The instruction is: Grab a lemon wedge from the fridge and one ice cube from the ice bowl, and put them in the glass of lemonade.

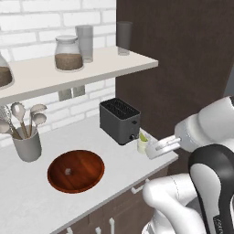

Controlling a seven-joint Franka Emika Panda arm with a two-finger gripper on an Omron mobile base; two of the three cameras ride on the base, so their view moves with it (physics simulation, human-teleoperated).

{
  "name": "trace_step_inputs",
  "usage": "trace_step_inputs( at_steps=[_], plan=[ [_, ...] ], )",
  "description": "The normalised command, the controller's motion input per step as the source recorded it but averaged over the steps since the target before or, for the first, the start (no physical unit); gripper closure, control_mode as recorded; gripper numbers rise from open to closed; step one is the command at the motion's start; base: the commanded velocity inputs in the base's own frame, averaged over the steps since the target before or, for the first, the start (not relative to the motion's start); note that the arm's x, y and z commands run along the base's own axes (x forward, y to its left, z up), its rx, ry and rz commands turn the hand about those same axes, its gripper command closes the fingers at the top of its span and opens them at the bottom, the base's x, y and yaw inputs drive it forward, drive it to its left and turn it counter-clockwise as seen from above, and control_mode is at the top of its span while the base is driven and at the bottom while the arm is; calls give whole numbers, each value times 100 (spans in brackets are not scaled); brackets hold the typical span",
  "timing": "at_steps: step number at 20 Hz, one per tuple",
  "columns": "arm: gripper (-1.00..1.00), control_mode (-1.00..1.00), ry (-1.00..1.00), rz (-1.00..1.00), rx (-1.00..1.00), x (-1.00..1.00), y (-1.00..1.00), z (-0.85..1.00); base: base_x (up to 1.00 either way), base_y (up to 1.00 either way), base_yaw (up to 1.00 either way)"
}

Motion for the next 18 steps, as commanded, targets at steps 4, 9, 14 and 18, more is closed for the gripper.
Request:
trace_step_inputs(
  at_steps=[4,9,14,18],
  plan=[
    [-100,-100,-4,-17,0,32,-49,-1,0,0,0],
    [-100,-100,-1,-25,1,38,-52,0,0,0,0],
    [-100,-100,0,-34,5,40,-38,0,0,0,0],
    [-100,-100,0,-40,0,3,-22,-24,0,0,0]
  ],
)
